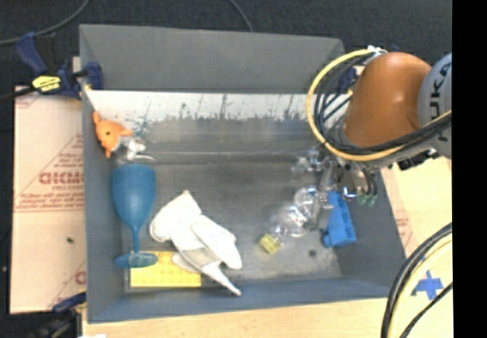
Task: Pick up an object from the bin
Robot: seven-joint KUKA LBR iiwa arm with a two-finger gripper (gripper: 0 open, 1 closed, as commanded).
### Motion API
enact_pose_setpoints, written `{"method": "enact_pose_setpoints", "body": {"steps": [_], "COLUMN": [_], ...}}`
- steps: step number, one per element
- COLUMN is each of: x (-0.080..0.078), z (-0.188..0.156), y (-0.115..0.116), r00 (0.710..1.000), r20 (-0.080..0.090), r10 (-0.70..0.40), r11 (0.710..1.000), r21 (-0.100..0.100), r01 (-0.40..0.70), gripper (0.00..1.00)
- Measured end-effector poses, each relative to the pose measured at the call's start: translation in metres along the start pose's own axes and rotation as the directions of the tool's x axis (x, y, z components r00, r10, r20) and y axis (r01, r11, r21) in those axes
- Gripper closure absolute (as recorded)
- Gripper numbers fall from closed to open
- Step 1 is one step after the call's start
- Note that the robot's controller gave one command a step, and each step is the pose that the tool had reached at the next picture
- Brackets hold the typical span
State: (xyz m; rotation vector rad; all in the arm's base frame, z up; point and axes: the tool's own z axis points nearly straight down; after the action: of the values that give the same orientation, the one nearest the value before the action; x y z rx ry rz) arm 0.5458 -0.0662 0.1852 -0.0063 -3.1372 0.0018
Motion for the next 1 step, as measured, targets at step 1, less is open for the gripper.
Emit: {"method": "enact_pose_setpoints", "body": {"steps": [1], "x": [-0.0017], "z": [-0.0045], "y": [0.0001], "r00": [1.0], "r20": [0.008], "r10": [-0.002], "r11": [1.0], "r21": [0.001], "r01": [0.002], "gripper": [0.0]}}
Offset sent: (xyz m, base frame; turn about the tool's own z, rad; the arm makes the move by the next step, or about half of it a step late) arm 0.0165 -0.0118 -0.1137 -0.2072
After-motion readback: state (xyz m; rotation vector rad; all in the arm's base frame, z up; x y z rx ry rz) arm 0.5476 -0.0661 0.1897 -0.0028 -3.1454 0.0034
